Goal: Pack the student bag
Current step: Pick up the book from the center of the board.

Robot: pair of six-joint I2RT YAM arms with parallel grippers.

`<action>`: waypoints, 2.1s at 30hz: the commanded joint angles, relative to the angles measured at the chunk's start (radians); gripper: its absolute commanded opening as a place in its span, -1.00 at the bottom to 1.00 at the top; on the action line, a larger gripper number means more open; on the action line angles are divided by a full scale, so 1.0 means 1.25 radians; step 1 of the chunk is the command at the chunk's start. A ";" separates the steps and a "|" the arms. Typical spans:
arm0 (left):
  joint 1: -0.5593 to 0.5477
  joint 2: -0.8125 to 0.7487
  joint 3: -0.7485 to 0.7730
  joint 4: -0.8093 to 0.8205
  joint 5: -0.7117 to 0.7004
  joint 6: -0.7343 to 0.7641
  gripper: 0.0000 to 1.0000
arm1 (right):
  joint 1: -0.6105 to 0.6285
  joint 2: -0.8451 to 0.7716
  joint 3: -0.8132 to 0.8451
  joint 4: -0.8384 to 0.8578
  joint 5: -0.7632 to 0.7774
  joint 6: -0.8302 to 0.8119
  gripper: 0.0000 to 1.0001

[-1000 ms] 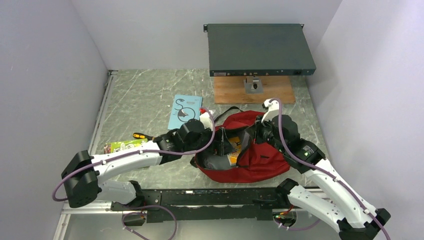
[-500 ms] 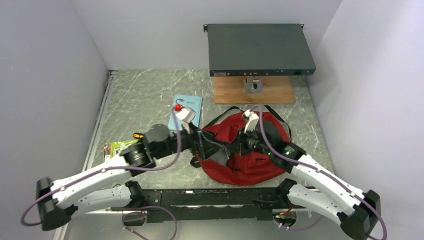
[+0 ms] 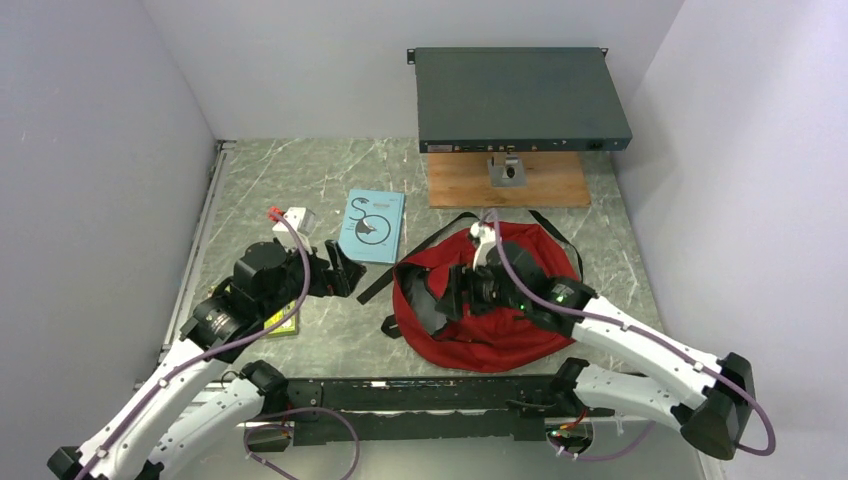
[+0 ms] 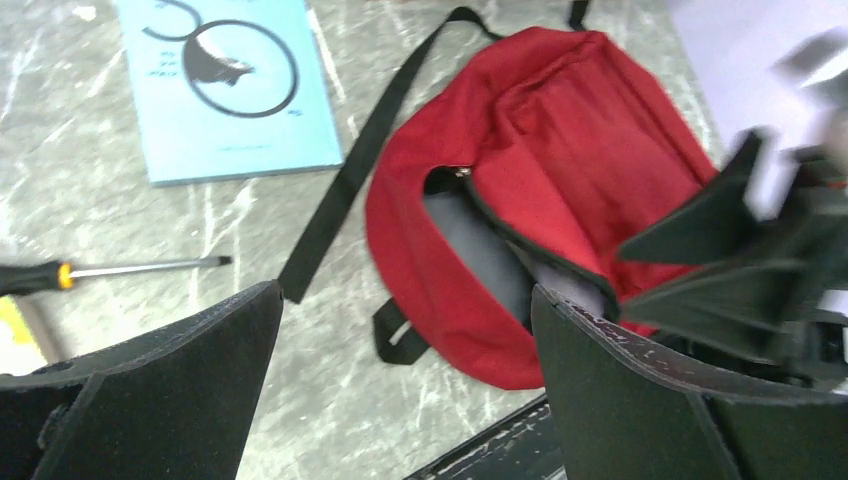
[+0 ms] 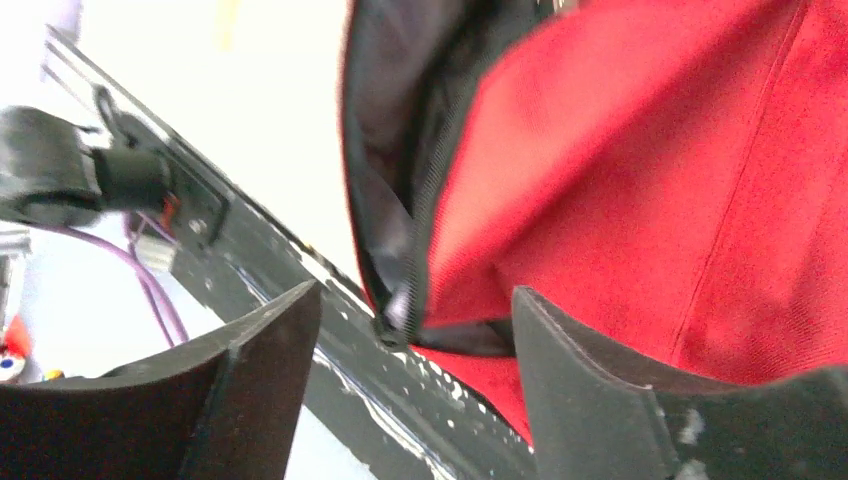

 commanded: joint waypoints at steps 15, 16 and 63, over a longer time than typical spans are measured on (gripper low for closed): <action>0.374 0.360 0.078 0.083 0.313 -0.007 0.99 | 0.011 0.277 0.151 0.459 0.166 0.296 0.72; 0.386 0.403 0.097 0.083 0.322 0.005 0.99 | 0.011 0.295 0.152 0.482 0.189 0.298 0.72; 0.453 1.102 0.426 0.010 0.491 0.137 0.26 | -0.078 0.873 0.340 0.611 0.144 0.430 0.32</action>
